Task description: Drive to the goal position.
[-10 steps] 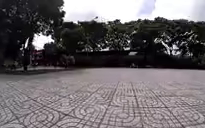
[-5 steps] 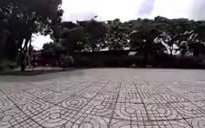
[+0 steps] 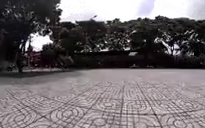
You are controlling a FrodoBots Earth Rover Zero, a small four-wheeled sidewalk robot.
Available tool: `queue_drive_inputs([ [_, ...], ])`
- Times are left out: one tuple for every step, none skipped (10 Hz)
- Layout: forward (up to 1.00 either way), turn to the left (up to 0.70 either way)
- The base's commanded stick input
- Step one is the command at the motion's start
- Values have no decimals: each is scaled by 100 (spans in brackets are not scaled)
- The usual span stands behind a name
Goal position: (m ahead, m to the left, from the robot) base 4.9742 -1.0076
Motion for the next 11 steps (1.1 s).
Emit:
queue_drive_inputs([
  [70, 0],
  [70, 0],
  [70, 0],
  [70, 0],
  [70, 0],
  [70, 0],
  [70, 0],
  [70, 0],
  [70, 0],
  [70, 0],
  [70, 0],
])
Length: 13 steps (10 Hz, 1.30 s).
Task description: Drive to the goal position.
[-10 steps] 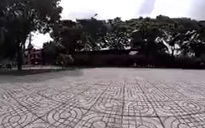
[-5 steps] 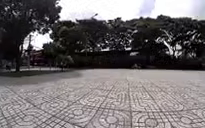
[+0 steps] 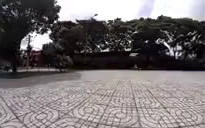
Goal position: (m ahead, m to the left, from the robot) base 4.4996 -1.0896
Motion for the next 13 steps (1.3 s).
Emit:
queue_drive_inputs([
  [70, 0],
  [70, 0],
  [70, 0],
  [70, 0],
  [70, 0],
  [70, 0],
  [70, 0],
  [70, 0],
  [70, 0],
  [70, 0],
  [70, 0],
  [70, -11],
  [70, -27],
])
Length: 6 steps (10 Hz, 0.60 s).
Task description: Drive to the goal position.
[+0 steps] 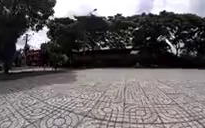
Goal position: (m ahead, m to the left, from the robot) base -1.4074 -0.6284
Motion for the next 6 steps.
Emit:
queue_drive_inputs([
  [70, -27],
  [70, -9],
  [70, 0],
  [70, 0],
  [70, 0],
  [70, 0],
])
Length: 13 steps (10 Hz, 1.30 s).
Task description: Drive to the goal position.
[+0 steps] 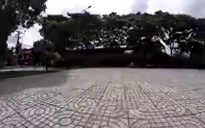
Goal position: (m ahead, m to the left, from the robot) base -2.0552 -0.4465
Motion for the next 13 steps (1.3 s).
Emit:
queue_drive_inputs([
  [70, 0],
  [70, 0],
  [70, 0],
  [70, 0],
  [70, 0],
  [70, 0],
  [70, 0],
  [70, 0],
  [70, 0],
  [70, 0],
  [70, 0],
  [70, 0],
  [70, 0],
])
